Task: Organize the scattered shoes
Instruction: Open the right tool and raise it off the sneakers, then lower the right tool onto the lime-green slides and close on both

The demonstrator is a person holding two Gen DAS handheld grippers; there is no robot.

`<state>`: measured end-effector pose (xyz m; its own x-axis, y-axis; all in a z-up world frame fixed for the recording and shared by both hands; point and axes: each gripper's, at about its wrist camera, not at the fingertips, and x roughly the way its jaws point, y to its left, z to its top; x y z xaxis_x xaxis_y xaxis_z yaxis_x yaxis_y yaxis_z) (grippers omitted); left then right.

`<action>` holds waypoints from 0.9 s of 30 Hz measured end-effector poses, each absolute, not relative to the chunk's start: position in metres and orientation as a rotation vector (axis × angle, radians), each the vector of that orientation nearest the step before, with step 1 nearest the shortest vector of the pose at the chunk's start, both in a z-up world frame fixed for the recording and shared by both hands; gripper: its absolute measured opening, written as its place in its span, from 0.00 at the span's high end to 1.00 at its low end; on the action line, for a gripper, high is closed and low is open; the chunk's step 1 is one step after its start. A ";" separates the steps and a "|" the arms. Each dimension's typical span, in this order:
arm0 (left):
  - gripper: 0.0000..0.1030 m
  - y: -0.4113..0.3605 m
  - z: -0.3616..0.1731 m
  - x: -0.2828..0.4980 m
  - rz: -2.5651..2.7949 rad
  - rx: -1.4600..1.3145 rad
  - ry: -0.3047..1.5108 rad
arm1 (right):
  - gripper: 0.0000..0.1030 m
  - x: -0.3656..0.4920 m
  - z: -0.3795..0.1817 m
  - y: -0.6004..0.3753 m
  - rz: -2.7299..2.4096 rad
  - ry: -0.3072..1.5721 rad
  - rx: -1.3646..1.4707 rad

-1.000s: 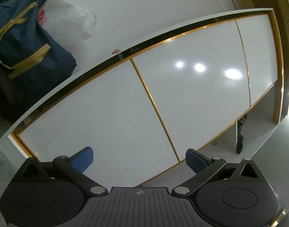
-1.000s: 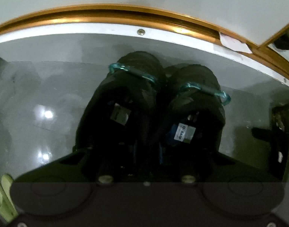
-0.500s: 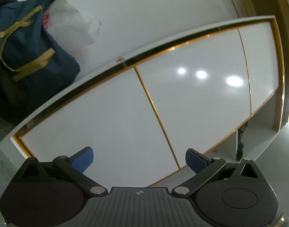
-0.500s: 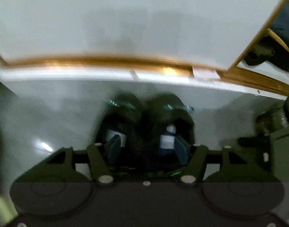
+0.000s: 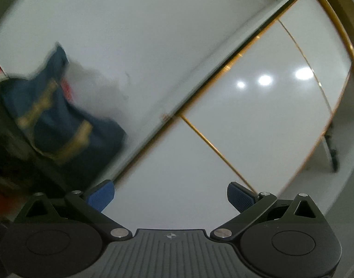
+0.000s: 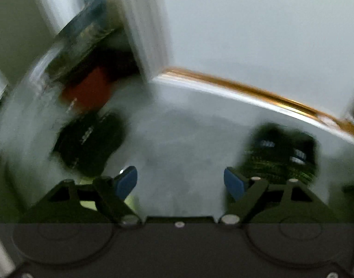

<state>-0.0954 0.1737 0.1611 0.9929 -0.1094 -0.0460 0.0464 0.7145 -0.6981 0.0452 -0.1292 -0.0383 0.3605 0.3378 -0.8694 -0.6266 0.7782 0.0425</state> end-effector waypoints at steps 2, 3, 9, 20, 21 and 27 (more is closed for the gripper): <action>0.00 0.183 0.164 -0.107 -0.109 -0.820 0.036 | 0.21 0.030 -0.050 -0.094 0.773 1.039 -0.419; 0.00 0.185 0.163 -0.108 -0.106 -0.829 0.028 | 0.21 0.024 -0.058 -0.076 0.828 1.045 -0.461; 0.00 0.193 0.156 -0.110 -0.073 -0.844 0.025 | 0.47 0.043 -0.186 -0.005 0.966 1.443 -0.469; 0.00 0.190 0.153 -0.097 -0.096 -0.868 0.023 | 0.54 0.033 -0.267 0.033 1.175 1.621 -0.592; 0.00 0.190 0.153 -0.096 -0.098 -0.867 0.021 | 0.54 0.029 -0.272 0.038 1.190 1.650 -0.616; 0.00 0.189 0.149 -0.094 -0.120 -0.892 0.010 | 0.77 0.001 -0.293 0.046 1.222 1.666 -0.862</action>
